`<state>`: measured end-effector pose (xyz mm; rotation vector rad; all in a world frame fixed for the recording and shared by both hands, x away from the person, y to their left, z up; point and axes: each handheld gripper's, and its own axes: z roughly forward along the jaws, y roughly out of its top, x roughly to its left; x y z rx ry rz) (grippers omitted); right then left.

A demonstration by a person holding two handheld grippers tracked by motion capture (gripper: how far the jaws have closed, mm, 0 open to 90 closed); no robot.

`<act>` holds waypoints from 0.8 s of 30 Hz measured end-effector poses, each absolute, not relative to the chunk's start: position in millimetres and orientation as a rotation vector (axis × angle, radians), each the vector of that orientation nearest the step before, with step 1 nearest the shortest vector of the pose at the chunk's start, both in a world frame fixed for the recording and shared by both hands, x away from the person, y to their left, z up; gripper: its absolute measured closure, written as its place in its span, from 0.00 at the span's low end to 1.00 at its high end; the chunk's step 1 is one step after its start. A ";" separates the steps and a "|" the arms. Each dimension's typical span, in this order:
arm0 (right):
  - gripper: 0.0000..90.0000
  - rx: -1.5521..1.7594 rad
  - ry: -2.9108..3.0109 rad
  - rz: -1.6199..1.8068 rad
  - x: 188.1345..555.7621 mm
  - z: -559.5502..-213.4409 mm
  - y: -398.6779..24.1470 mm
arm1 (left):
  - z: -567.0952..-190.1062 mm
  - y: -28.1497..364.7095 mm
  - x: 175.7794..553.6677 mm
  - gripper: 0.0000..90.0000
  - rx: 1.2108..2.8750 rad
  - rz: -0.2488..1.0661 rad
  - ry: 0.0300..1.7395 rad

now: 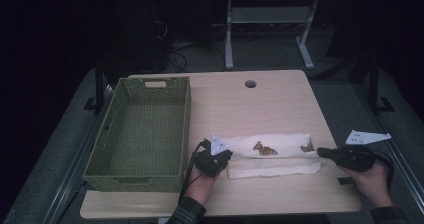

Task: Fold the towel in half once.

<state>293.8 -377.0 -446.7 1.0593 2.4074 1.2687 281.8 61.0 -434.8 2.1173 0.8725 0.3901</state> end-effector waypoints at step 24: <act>0.90 1.049 2.460 1.299 281.1 -448.4 -385.5 | -426.9 59.6 269.1 0.84 2.144 0.269 0.806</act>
